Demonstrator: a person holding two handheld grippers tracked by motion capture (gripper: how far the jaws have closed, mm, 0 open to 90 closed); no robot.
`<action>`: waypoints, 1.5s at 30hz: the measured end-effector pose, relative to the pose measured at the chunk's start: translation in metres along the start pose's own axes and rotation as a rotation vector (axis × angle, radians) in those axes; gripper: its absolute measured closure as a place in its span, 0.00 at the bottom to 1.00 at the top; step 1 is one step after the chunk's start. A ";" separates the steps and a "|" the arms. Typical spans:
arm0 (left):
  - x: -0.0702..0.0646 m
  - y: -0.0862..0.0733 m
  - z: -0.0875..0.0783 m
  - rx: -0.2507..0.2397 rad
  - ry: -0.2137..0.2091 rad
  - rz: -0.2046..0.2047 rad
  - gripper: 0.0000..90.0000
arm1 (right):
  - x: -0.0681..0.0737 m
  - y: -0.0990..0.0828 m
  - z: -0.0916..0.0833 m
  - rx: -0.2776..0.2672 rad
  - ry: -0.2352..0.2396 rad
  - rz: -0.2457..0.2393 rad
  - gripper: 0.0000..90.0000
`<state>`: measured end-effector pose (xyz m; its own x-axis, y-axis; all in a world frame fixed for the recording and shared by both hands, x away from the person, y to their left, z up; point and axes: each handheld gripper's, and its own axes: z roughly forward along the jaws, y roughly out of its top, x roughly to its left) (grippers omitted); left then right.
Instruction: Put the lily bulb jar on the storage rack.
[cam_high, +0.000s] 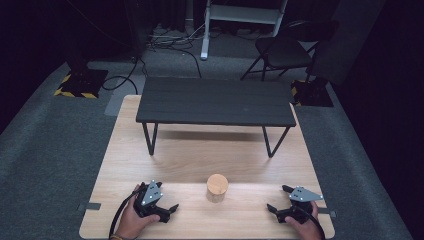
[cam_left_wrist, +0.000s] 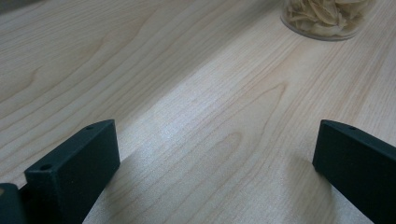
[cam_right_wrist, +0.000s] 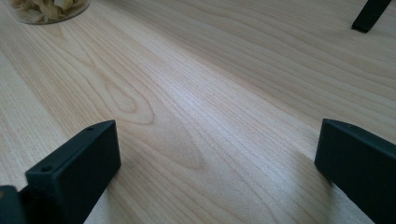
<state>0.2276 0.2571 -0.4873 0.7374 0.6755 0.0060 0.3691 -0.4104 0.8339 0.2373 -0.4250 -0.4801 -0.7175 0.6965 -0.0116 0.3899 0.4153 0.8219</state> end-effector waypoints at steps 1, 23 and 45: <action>0.000 0.000 0.000 0.000 0.000 0.000 0.01 | 0.000 0.000 0.000 0.000 0.000 0.000 0.00; 0.000 0.000 0.000 -0.002 0.000 0.000 0.01 | -0.003 0.008 -0.001 0.009 0.037 -0.058 0.00; 0.000 0.000 0.000 -0.002 0.000 0.002 0.01 | 0.016 0.103 0.031 -0.020 0.288 -0.264 0.01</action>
<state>0.2274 0.2576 -0.4875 0.7379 0.6749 0.0078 0.3663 -0.4102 0.8352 0.2838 -0.3530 -0.4136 -0.9253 0.3736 -0.0660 0.1613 0.5449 0.8228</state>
